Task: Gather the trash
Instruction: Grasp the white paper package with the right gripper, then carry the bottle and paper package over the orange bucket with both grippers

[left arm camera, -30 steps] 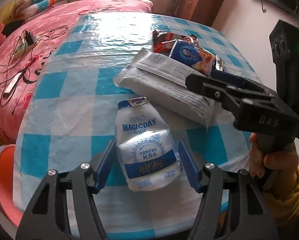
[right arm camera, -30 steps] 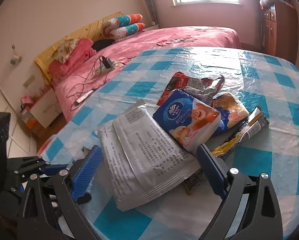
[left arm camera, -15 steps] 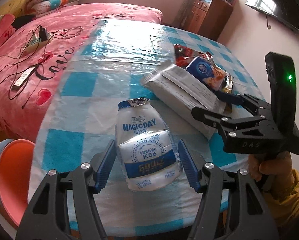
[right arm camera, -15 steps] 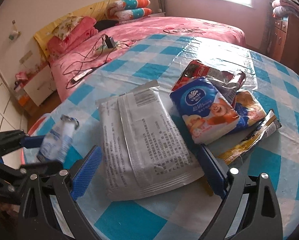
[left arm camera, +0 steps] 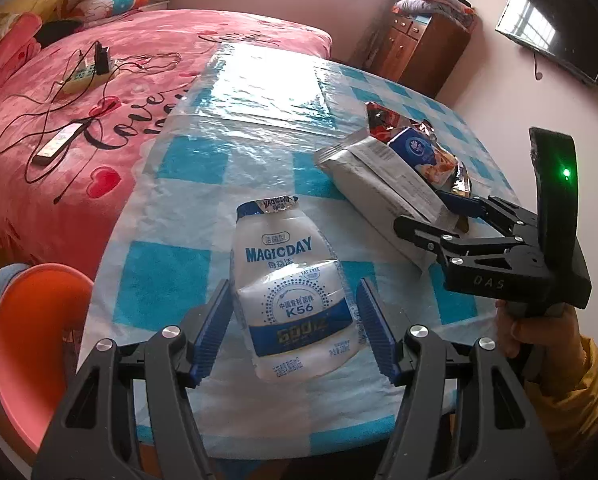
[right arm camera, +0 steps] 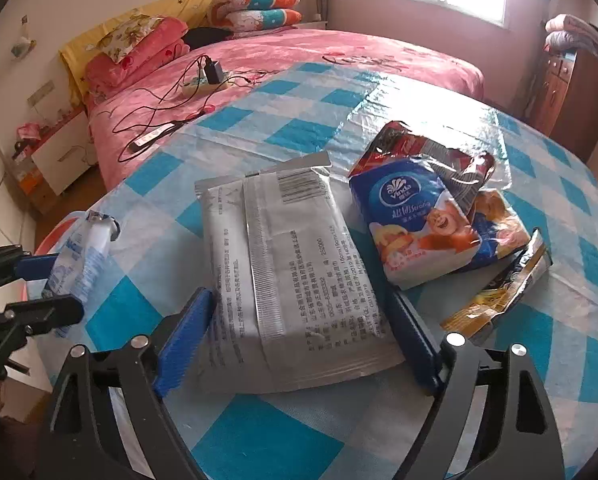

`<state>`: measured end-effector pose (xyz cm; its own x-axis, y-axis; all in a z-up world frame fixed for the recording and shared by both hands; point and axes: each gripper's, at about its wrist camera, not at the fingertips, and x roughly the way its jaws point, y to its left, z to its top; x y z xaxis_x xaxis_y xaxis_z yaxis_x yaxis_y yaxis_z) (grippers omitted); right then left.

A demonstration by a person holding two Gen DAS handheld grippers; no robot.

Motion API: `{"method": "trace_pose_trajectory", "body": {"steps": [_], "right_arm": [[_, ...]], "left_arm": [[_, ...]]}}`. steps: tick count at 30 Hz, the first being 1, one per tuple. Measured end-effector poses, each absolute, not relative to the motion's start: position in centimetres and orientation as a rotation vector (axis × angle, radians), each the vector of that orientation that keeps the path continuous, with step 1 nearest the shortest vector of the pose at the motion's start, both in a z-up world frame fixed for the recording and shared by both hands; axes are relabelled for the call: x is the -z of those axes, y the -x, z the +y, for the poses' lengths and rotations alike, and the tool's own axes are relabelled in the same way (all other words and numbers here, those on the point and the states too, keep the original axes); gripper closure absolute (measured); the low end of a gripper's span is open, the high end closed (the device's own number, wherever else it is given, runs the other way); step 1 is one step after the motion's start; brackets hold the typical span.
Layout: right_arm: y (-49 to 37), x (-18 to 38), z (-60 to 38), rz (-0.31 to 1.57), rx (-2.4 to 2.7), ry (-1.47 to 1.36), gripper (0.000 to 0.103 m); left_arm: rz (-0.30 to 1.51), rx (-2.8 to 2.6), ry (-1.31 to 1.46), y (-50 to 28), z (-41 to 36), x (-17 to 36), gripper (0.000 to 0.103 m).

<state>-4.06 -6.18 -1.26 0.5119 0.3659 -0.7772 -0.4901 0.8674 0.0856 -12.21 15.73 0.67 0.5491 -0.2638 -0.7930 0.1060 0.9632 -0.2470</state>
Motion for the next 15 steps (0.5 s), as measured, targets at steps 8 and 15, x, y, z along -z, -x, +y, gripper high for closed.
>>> {"method": "trace_pose_trajectory", "body": {"steps": [8,15], "right_arm": [[5.1,0.9,-6.2,0.872,-0.496,0.139,0.027],[6.2,0.7,-6.2,0.862,-0.490,0.108,0.029]], "left_arm": [[0.948,0.231,0.204,13.1,16.9,-0.6,0.039],[0.928,0.237,0.234,13.7,18.0,-0.7,0.039]]}}
